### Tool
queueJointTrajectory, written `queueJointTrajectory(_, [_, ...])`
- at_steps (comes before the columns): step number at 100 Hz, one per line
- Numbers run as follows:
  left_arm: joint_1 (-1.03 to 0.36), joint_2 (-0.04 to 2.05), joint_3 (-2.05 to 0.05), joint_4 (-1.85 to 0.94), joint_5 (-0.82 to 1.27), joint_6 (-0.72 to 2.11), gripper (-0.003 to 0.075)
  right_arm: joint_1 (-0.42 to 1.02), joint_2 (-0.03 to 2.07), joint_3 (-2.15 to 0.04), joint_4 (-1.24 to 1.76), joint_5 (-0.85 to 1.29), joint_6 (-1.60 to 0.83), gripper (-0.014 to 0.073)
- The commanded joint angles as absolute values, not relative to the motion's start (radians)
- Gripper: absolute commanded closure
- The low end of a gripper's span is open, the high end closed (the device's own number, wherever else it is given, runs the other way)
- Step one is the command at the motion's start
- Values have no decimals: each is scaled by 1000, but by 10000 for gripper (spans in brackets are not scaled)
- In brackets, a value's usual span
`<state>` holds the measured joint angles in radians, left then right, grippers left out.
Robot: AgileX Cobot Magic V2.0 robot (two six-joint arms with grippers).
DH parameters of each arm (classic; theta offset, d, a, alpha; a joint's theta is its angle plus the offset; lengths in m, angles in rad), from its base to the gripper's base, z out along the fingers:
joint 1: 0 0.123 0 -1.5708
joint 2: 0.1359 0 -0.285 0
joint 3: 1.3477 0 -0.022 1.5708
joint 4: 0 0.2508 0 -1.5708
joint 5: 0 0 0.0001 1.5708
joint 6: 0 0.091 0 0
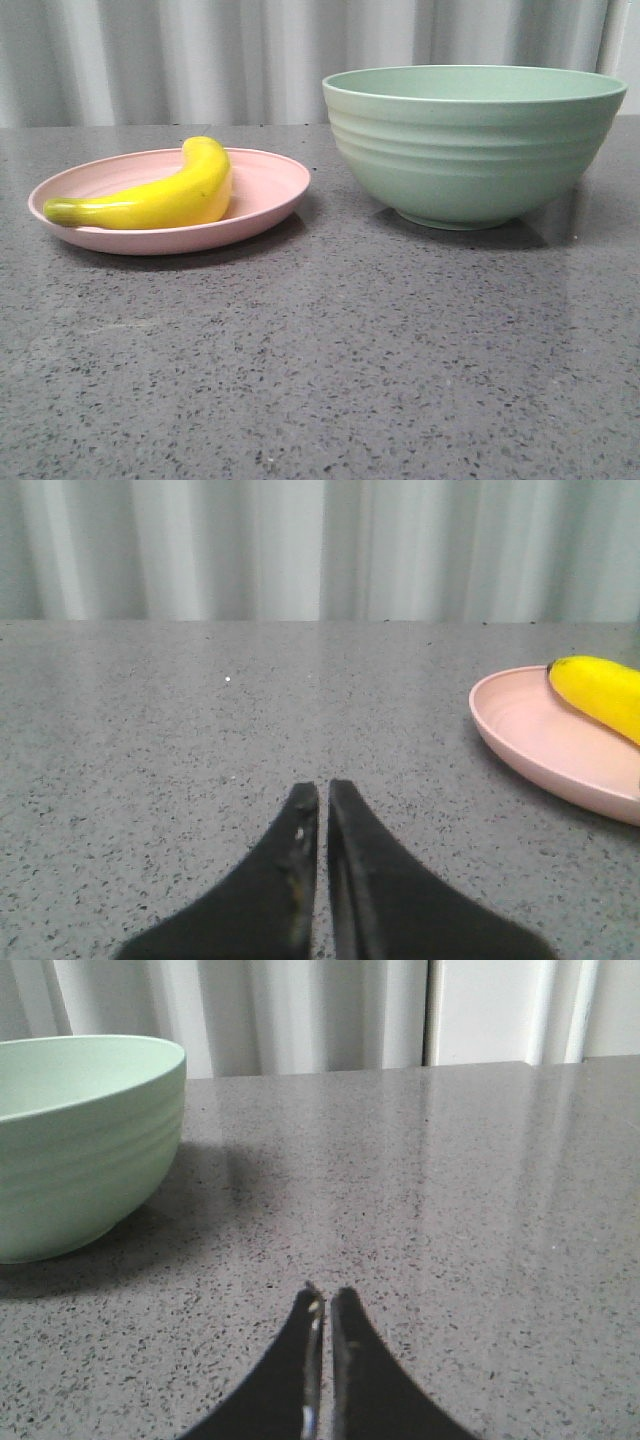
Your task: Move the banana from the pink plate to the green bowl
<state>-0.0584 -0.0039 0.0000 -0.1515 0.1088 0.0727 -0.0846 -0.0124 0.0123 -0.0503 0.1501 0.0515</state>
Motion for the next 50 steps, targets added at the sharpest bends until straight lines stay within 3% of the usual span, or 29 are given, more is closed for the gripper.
queueJointTrajectory(1, [-57, -36, -18, -169, 8, 66, 739, -89, -13, -46, -41, 109, 50, 673])
queueJointTrajectory(22, [-57, 41, -154, -159, 54, 66, 739, -89, 106, -210, -25, 258, 50, 673])
queueJointTrajectory(50, [-60, 259, -317, -169, 64, 66, 739, -89, 325, -380, 38, 269, 52, 673])
